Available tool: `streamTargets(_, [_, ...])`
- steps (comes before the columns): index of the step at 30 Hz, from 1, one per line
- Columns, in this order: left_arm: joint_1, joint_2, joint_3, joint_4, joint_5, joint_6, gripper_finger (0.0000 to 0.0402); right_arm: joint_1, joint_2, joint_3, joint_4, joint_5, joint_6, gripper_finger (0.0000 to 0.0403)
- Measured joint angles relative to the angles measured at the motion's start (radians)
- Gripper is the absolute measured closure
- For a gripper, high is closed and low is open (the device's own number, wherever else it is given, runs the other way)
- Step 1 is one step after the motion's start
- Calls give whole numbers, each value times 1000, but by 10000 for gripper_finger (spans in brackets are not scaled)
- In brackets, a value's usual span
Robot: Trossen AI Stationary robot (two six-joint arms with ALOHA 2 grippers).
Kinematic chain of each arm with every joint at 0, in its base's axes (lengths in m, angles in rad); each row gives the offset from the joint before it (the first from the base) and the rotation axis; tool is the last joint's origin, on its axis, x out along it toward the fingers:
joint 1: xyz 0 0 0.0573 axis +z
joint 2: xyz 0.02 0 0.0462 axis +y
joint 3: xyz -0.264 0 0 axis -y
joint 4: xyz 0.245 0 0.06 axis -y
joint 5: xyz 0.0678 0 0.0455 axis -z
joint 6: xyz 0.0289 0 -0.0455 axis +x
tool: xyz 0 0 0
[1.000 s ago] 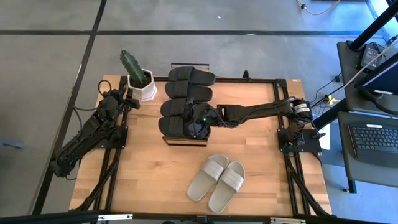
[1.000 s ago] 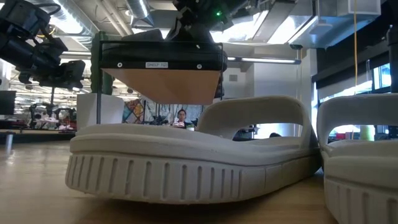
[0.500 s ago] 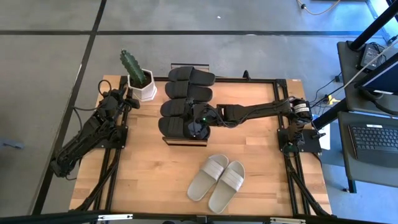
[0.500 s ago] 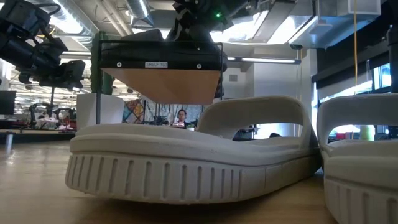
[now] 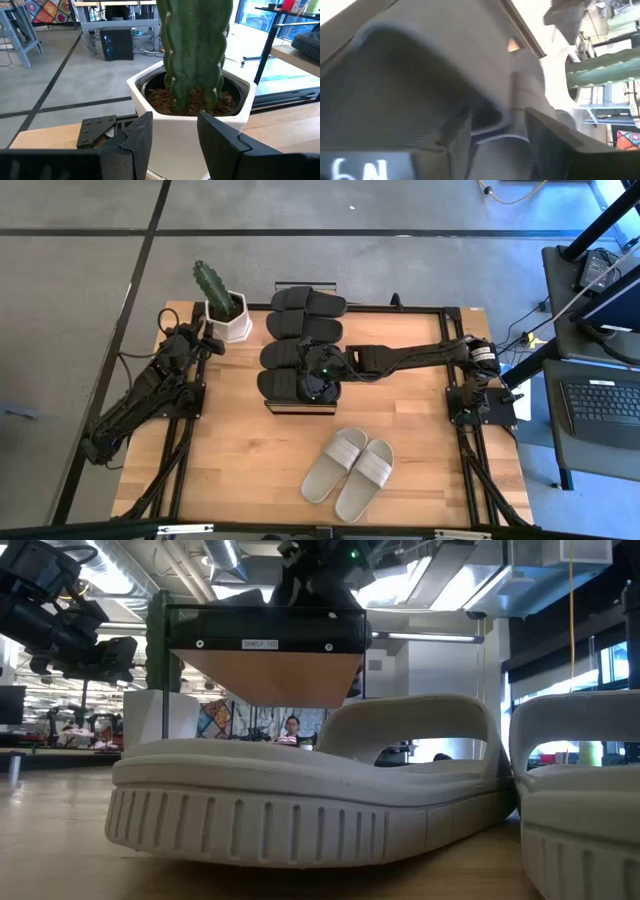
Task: Pick and place slides into the shelf
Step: Put the right gray slide under the shelf
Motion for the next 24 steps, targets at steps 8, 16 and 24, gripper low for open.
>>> streamTargets(8, [0, 0, 0, 0, 0, 0, 254, 3, -2, 27, -24, 0, 10, 167])
streamTargets(16, [0, 0, 0, 0, 0, 0, 254, 61, -30, 27, -96, 208, 17, 162])
streamTargets(24, [0, 0, 0, 0, 0, 0, 254, 134, -149, 29, -262, 258, 306, 162])
